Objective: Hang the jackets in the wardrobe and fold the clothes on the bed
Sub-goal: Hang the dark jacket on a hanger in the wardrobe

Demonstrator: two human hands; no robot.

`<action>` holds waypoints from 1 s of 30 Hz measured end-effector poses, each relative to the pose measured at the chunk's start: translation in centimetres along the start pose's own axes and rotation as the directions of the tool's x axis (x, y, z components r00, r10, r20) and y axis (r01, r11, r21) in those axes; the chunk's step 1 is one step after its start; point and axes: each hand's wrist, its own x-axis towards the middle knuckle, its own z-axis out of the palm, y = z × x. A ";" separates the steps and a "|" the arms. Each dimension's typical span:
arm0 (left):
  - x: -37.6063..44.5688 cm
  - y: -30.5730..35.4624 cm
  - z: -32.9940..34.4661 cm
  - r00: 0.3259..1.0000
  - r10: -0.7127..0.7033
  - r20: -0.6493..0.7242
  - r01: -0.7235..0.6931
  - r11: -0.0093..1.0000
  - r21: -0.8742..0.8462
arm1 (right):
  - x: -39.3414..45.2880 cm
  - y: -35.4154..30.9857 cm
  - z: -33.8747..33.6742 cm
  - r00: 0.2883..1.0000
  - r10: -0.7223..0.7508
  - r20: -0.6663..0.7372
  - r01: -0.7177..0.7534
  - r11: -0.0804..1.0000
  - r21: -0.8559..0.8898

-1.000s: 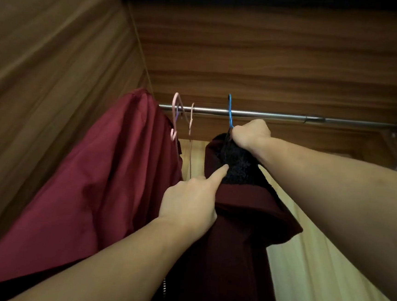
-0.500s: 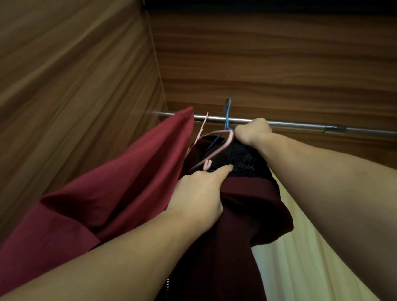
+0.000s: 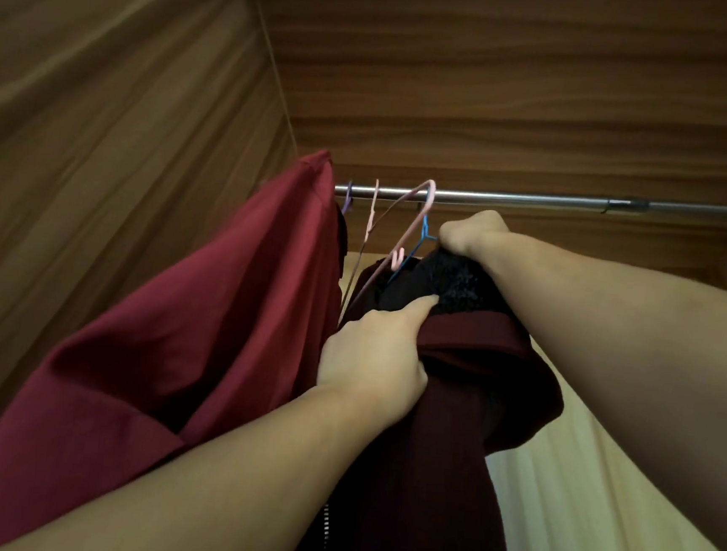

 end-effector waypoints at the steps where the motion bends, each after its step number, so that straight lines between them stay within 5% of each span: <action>1: 0.1 0.6 0.1 1.000 0.002 0.000 -0.002 1.000 -0.008 | 0.1 0.2 -0.4 1.000 -0.004 -0.002 0.004 1.000 -0.016; 19: -1.1 3.6 1.1 0.995 -0.037 0.092 0.044 0.996 -0.084 | -0.6 1.8 -2.1 0.998 -0.012 0.058 0.018 0.995 -0.098; 30: -3.6 4.5 0.4 0.979 -0.201 0.038 0.204 0.949 -0.241 | -6.1 4.0 -4.7 0.967 -0.127 0.222 0.090 0.982 0.169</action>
